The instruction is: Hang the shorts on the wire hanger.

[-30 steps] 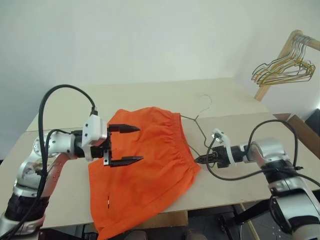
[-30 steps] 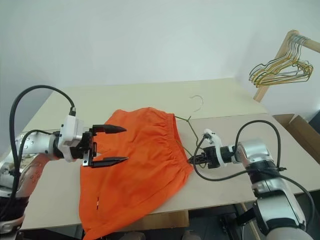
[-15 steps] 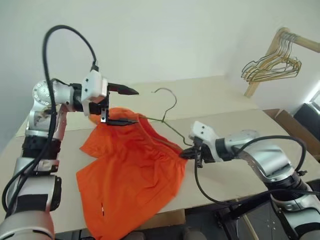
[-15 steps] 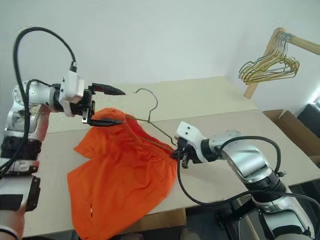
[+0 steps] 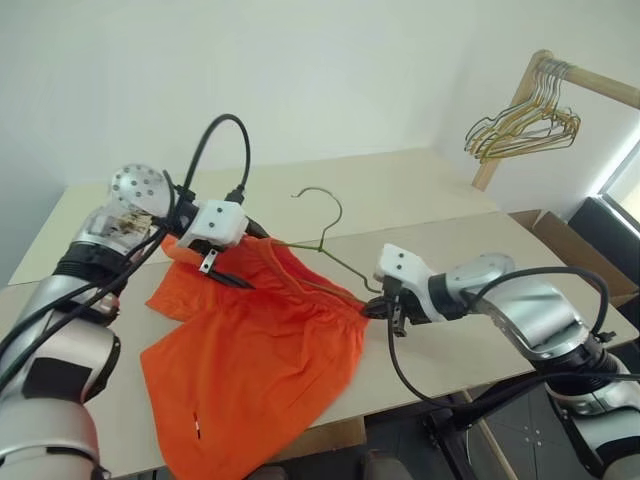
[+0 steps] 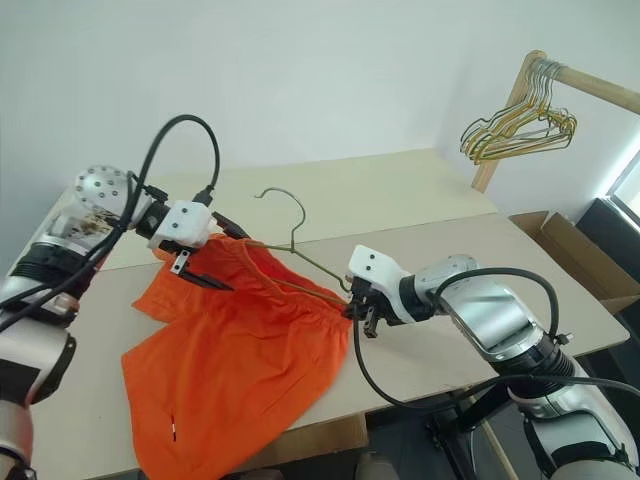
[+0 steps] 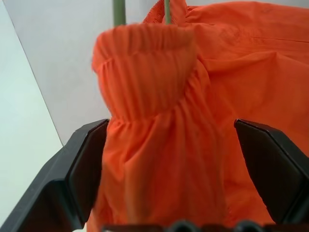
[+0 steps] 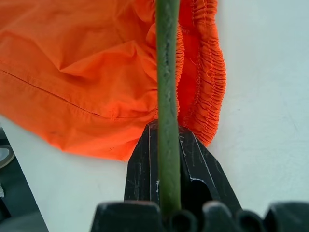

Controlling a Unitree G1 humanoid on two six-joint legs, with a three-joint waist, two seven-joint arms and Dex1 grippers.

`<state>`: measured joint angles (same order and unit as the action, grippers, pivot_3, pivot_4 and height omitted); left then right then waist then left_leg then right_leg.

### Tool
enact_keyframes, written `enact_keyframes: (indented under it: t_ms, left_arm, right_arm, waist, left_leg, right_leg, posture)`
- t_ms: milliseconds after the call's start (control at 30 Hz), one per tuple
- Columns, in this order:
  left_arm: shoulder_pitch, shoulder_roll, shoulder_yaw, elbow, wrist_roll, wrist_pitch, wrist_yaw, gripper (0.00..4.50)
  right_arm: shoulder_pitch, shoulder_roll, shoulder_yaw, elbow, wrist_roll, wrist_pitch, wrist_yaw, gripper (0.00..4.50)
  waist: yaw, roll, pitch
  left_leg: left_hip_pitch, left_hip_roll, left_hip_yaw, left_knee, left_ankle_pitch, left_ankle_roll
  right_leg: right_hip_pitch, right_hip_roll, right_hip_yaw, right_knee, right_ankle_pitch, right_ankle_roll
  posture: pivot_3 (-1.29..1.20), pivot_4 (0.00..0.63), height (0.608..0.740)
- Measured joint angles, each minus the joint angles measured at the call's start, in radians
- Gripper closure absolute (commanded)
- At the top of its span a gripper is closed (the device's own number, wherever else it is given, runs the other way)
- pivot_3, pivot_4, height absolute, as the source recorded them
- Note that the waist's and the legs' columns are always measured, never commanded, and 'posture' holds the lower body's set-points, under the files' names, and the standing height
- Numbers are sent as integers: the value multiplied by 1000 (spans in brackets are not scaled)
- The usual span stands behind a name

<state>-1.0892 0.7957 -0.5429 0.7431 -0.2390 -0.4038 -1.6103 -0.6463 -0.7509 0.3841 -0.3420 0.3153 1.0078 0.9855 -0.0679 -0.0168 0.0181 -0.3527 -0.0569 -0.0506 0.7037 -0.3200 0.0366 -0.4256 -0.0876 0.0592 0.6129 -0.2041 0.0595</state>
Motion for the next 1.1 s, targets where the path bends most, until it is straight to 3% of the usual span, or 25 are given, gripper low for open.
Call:
enact_keyframes:
  t_ms: [133,467,633,900,1100]
  left_arm:
    - [-3,-22,13,35,61,-40,0,1263]
    - [2,-31,44,54,97,-76,0,4388]
    - [12,-30,52,56,93,-71,0,4472]
    - [29,-24,58,56,84,-52,5,4500]
    - [34,-19,77,55,80,-16,1,4500]
  right_arm:
    - [-6,-3,3,5,-1,4,-4,4500]
    - [-52,-6,37,8,-27,25,-10,4500]
    - [-71,-15,70,3,-61,18,-20,4500]
    - [-57,-65,68,-19,-96,-13,-34,1988]
    - [37,-144,-65,-73,-71,-4,-39,23]
  waist:
    - [-2,0,0]
    - [-2,0,0]
    - [-2,0,0]
    - [-2,0,0]
    - [-2,0,0]
  left_leg:
    - [0,0,0,0,0,1]
    - [0,0,0,1,0,1]
    - [-1,0,0,1,0,1]
    - [-1,0,0,1,0,1]
    - [-1,0,0,1,-1,1]
  right_leg:
    - [0,0,0,0,0,0]
    - [-1,0,0,1,0,0]
    - [-1,0,0,1,0,0]
    - [-1,0,0,1,0,0]
    - [-1,0,0,1,0,1]
  posture:
    - [-96,0,740]
    - [-86,0,740]
    - [-85,0,740]
    - [-99,0,740]
    - [-103,0,740]
